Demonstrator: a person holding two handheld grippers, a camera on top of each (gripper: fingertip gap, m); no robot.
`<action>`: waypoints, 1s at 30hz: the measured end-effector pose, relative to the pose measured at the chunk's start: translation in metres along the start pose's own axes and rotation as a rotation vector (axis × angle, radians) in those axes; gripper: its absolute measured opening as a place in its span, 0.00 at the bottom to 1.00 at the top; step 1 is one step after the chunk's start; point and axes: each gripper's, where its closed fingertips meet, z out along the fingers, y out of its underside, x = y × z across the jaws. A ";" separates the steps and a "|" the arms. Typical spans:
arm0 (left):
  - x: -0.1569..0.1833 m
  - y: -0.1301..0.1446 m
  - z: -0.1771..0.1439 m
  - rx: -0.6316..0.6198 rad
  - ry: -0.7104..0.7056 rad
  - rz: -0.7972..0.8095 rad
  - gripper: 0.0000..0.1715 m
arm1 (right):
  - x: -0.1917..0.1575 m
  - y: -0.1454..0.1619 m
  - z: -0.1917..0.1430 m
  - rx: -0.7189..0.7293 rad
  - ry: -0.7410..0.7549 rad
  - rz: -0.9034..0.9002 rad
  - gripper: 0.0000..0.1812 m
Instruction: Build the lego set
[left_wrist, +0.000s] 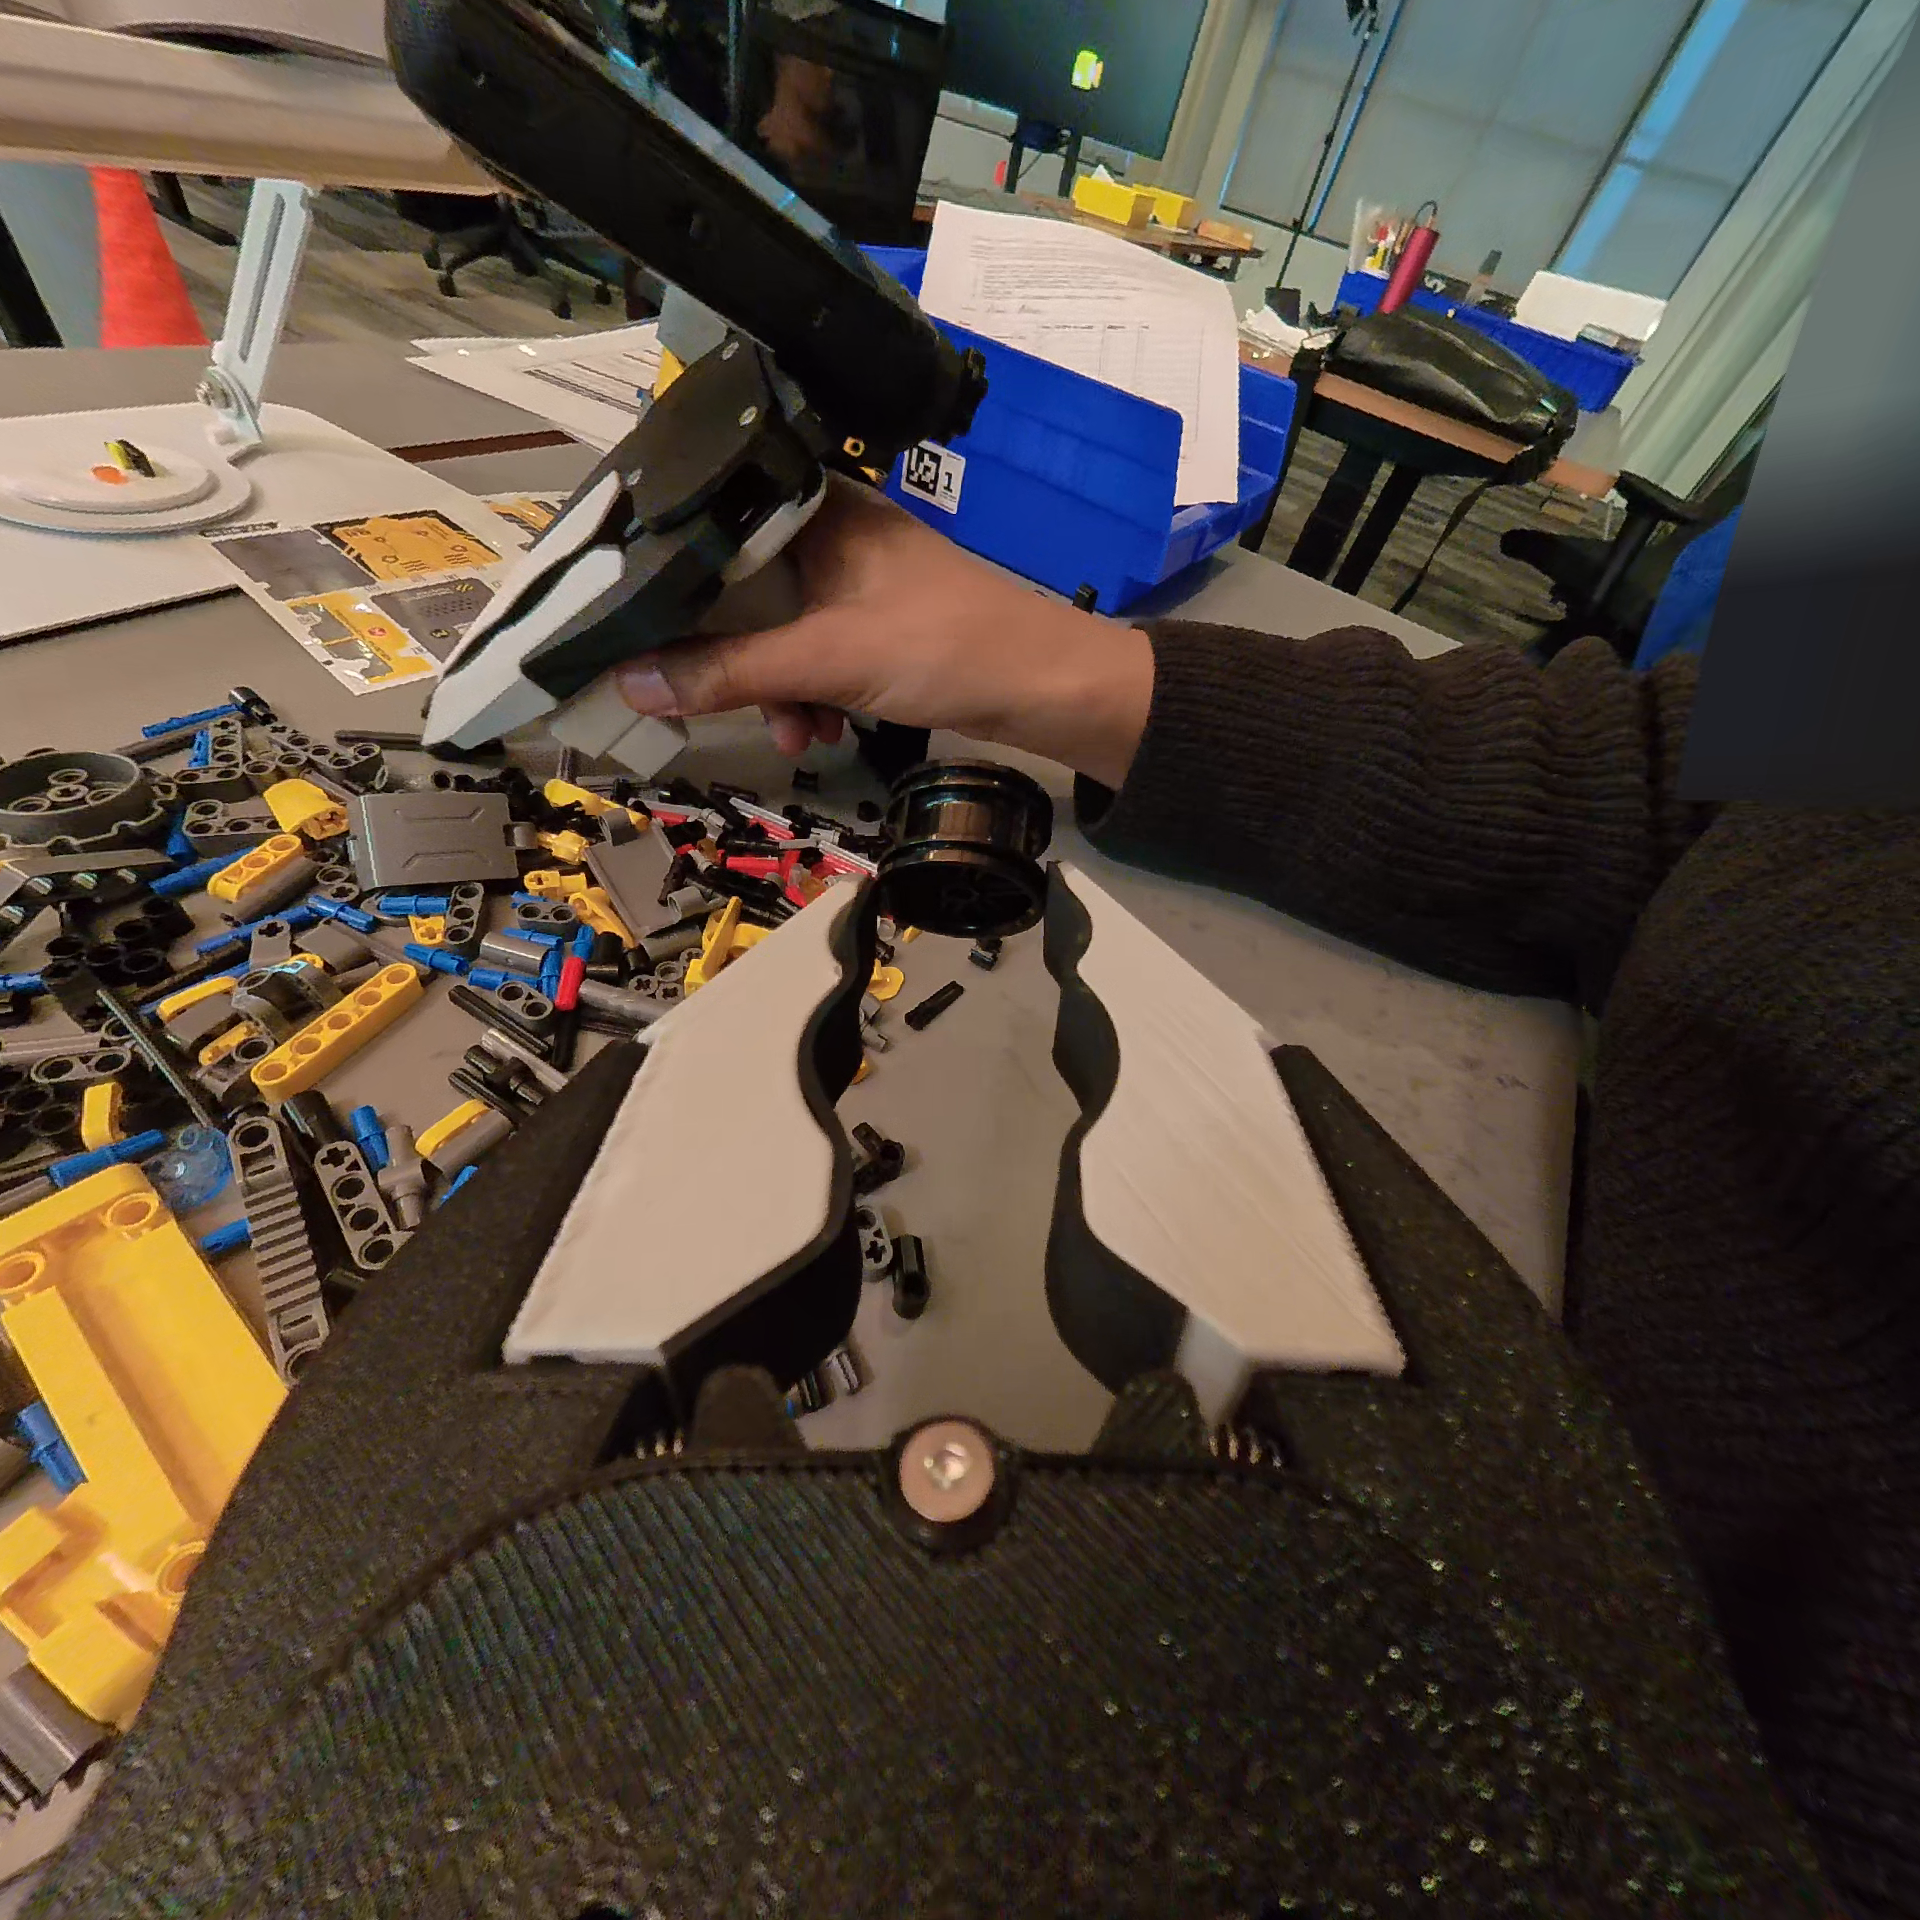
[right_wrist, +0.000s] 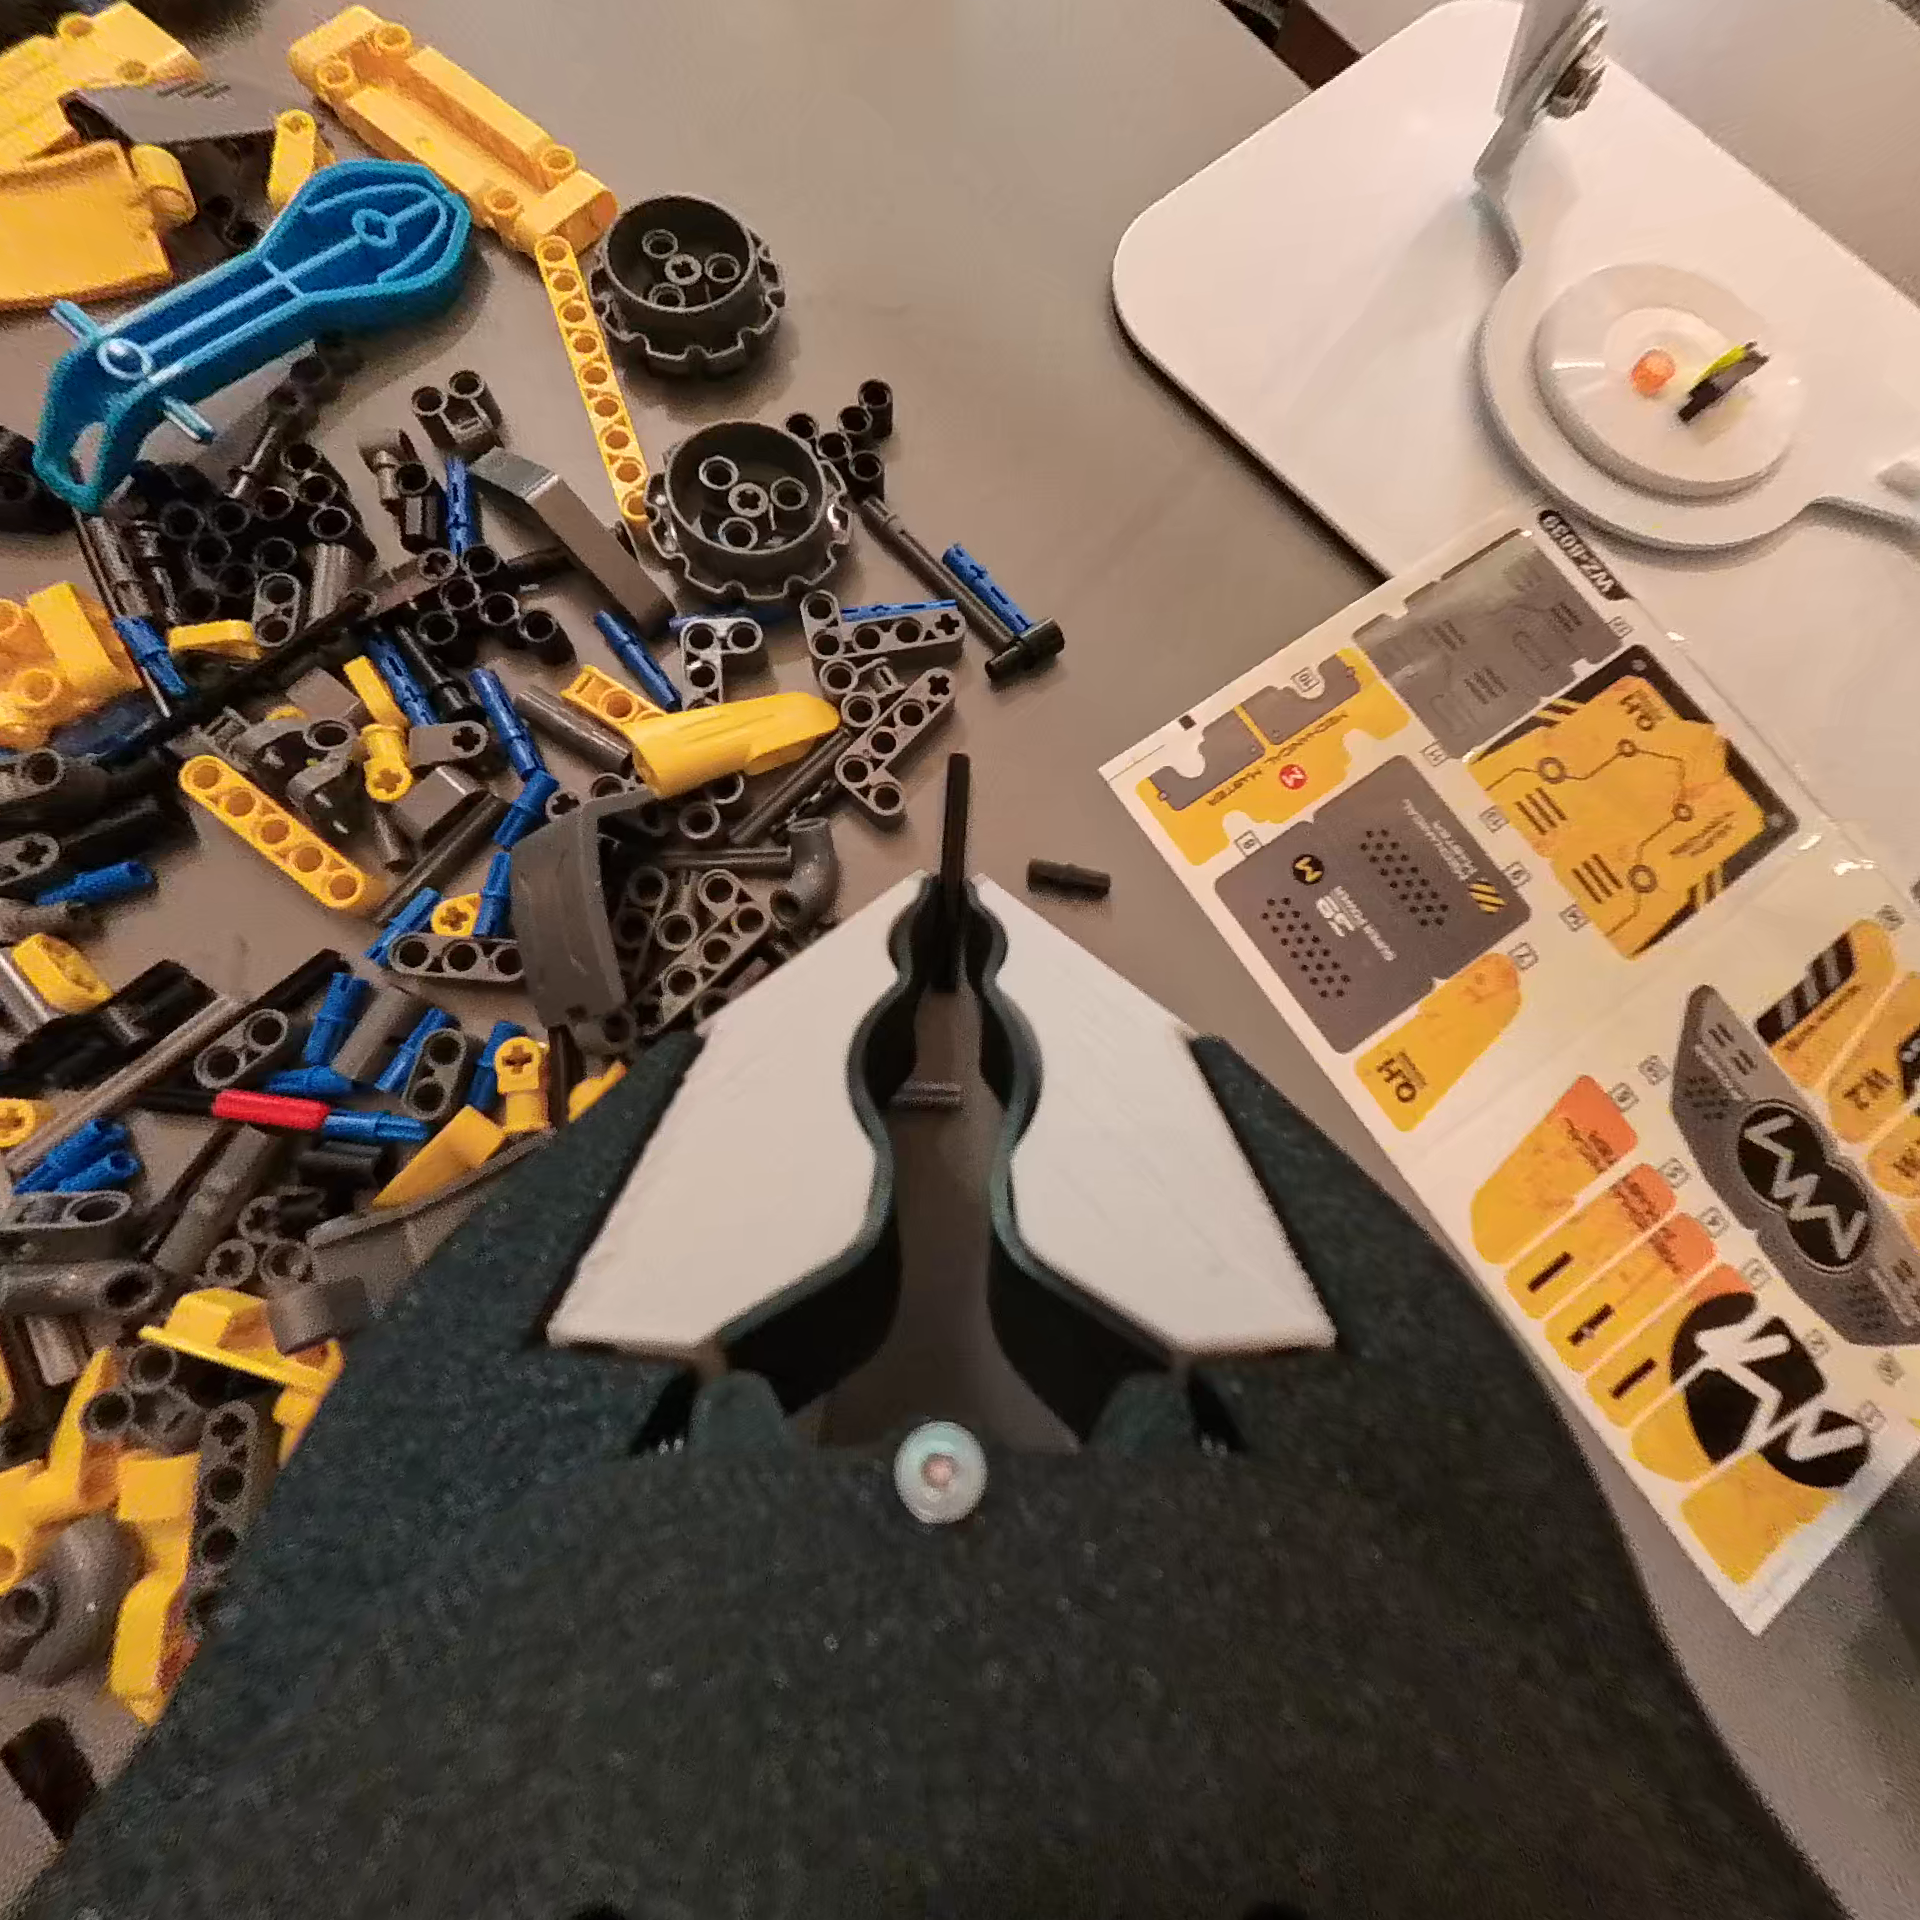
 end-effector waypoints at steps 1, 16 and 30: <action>0.000 0.000 0.000 0.000 0.000 -0.001 0.16 | 0.001 -0.003 -0.002 0.016 0.006 0.000 0.02; 0.023 0.022 0.008 -0.144 0.044 0.112 0.17 | -0.100 0.035 -0.164 0.405 -0.403 -0.437 0.02; 0.061 0.070 0.038 -0.512 0.116 0.272 0.17 | -0.110 0.158 -0.177 0.084 -0.462 -0.454 0.07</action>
